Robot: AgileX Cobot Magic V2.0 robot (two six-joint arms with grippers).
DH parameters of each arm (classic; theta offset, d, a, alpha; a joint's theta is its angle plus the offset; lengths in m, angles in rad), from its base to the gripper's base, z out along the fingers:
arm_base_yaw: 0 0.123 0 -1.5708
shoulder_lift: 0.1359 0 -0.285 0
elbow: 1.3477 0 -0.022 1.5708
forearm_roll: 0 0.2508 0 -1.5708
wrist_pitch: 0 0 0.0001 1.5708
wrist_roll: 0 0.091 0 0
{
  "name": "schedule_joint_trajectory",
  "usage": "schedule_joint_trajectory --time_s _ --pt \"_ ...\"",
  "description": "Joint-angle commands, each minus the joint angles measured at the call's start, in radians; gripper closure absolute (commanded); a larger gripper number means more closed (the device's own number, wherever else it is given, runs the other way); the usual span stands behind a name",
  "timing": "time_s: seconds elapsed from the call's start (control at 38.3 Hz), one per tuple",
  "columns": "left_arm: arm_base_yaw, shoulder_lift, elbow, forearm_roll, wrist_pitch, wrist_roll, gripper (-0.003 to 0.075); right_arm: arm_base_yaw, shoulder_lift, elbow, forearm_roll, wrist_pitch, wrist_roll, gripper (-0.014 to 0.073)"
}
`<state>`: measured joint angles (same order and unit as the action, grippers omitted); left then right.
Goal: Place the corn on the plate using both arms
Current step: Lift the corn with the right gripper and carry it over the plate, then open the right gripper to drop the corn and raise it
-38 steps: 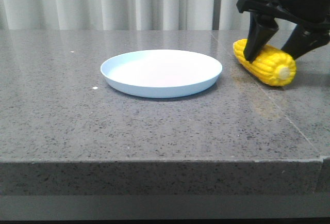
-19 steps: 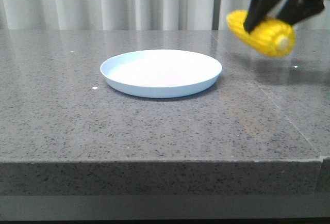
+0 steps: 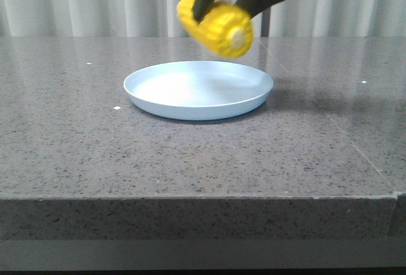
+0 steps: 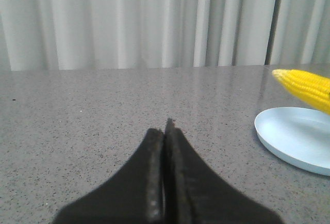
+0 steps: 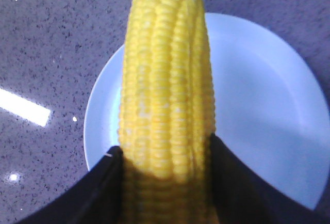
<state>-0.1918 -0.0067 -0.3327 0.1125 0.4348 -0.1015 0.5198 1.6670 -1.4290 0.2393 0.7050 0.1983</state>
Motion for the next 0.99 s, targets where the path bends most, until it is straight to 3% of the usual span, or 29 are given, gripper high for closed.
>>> schedule_joint_trajectory --time_s 0.0,0.42,0.47,0.73,0.97 --pt "0.004 -0.01 -0.023 -0.002 -0.086 -0.006 0.0741 0.006 -0.008 -0.034 0.013 -0.065 0.006 0.0495" --pt "0.004 -0.01 -0.023 -0.002 -0.086 -0.006 0.0741 0.006 0.072 -0.034 0.005 -0.06 0.006 0.0482" --pt "0.004 -0.01 -0.023 -0.002 -0.086 -0.006 0.0741 0.006 0.069 -0.034 0.005 -0.057 0.006 0.0444" --pt "0.004 -0.01 -0.023 -0.002 -0.086 -0.006 0.0741 0.006 0.042 -0.039 0.004 -0.051 0.002 0.0089" --pt "0.004 -0.01 -0.023 -0.002 -0.086 -0.006 0.0741 0.006 -0.044 -0.097 -0.047 0.008 0.001 0.0098"
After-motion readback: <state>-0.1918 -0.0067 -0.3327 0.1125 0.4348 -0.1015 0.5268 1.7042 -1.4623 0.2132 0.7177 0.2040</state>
